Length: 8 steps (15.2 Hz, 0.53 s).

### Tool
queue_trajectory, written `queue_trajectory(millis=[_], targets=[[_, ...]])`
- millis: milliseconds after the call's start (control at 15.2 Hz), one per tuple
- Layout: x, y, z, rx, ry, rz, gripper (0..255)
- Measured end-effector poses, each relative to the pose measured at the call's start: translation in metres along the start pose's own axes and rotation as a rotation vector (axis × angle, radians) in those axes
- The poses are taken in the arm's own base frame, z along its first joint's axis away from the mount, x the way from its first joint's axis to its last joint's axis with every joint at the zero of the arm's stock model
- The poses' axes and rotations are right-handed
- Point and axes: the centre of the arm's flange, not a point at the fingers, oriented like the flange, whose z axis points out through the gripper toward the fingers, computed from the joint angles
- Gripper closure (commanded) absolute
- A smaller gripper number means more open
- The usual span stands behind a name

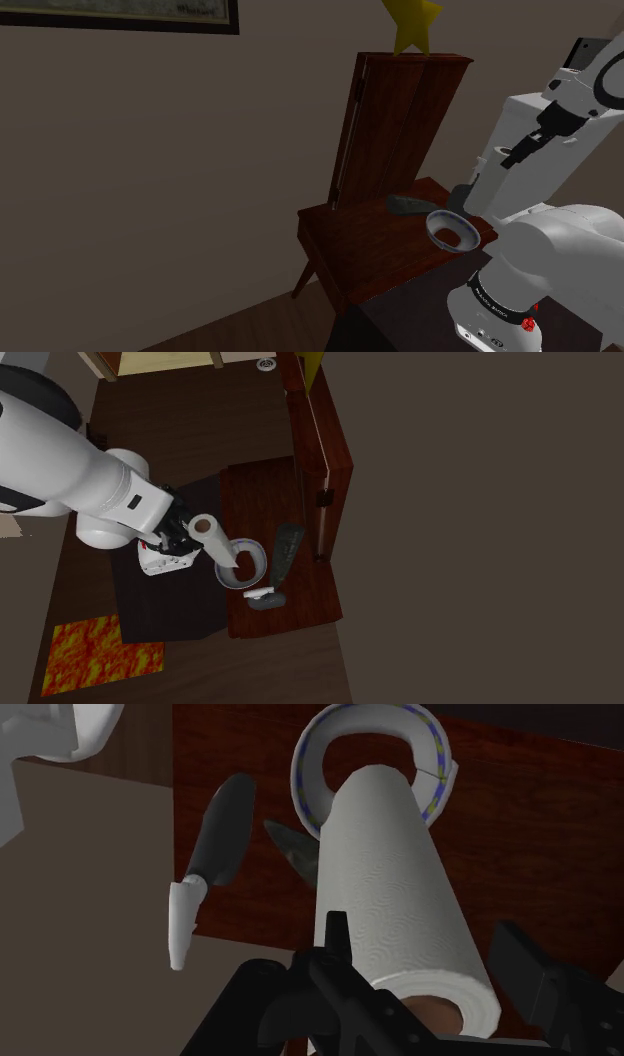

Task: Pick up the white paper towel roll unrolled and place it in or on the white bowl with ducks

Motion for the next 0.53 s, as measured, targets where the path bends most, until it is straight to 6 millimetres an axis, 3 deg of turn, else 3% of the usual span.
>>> queue_trajectory(millis=[528], targets=[[-0.009,0.002,0.041,0.000,0.000,0.000,255]])
